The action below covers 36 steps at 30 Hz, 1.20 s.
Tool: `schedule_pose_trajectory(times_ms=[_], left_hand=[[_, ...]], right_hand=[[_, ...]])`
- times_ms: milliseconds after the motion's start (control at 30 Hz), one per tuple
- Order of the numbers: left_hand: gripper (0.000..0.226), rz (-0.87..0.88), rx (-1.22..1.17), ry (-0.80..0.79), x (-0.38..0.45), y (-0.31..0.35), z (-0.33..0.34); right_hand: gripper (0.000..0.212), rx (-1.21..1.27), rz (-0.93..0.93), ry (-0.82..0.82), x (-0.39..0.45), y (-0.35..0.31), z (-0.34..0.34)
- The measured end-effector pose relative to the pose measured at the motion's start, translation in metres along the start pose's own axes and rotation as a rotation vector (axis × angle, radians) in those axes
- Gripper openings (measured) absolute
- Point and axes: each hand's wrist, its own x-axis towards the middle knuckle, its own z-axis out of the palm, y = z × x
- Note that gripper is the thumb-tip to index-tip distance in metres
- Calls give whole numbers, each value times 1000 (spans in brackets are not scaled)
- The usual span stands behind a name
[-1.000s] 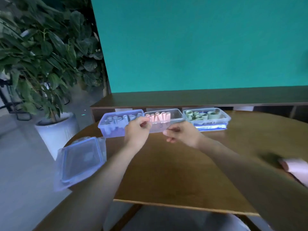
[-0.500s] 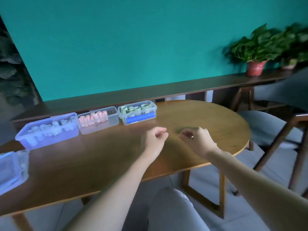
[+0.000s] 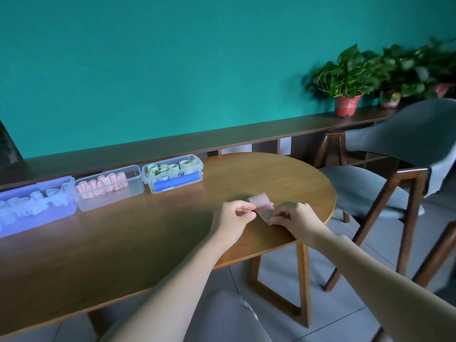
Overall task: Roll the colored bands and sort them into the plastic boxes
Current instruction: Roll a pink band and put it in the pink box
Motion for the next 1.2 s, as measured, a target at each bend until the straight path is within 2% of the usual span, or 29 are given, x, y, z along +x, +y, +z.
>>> schedule_pose_trajectory(times_ms=[100,200,267,333,400,467,600,767,900,1067,1200], left_hand=[[16,-3,-21,33,-1,6,-9],[13,-16,-88,120,-6,18,-28],[11,-2,-118,176,-9,27,-45],[9,21,-143,201,-15,40,-64],[10,41,-160,201,-21,53,-84],[16,70,-144,182,-26,65,-104],[27,133,-201,185,-38,93,-142],[19,212,-170,240,-55,118,-186],[15,246,-60,290,-68,136,-219],[21,294,29,341,-86,157,-255],[18,296,43,353,-105,171,-277]], right_hand=[[12,29,57,14,5,-15,2],[27,217,99,147,13,-41,0],[32,360,101,173,20,-64,-4],[31,458,138,177,26,-87,-9],[23,668,167,138,30,-110,-15],[18,880,125,87,33,-134,-21],[19,1129,34,38,36,-179,-34],[28,1277,-119,8,35,-225,-46],[19,1270,-188,-91,30,-253,-58],[17,1040,-233,-6,24,-285,-68],[16,1005,-292,-52,18,-308,-75]])
